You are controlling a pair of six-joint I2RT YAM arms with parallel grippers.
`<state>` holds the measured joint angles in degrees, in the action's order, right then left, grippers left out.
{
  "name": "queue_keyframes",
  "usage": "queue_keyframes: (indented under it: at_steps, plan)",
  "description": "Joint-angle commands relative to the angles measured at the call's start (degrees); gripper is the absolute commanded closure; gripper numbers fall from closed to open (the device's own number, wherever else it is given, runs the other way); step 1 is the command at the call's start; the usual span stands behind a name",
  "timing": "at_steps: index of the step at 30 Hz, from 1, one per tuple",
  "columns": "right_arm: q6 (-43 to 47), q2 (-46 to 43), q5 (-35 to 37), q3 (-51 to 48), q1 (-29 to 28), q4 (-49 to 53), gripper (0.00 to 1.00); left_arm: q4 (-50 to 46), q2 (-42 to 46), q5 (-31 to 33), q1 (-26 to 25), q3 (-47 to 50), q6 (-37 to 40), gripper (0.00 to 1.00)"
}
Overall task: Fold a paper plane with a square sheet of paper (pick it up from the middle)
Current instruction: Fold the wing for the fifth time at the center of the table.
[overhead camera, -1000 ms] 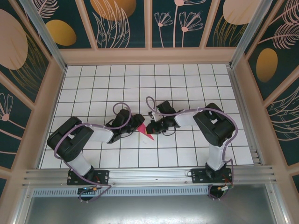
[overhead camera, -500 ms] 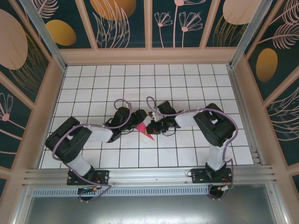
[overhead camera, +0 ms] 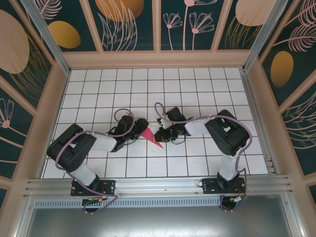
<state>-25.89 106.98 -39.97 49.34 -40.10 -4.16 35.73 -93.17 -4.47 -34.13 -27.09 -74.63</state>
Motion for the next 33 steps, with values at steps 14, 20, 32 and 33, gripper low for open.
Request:
queue_keyframes:
  at_steps: [14, 20, 32, 33]
  plan:
    - [0.1, 0.8, 3.8, -2.7, -0.5, 6.3, 1.0, -12.3, 2.0, 3.1, 11.3, 0.6, 7.8, 0.46]
    - [-1.8, 0.4, 4.2, -2.2, -0.4, 5.3, 1.0, -15.4, 8.1, 1.2, 11.4, -2.3, 12.4, 0.45]
    - [-5.4, 1.9, 6.2, 0.8, -0.3, 3.5, 1.0, -6.4, 11.0, -11.0, 4.8, -3.5, 10.9, 0.67]
    - [-5.4, 1.9, 6.1, 0.8, -0.4, 3.5, 1.0, -4.8, 9.3, -11.8, 3.6, -3.7, 10.8, 0.68]
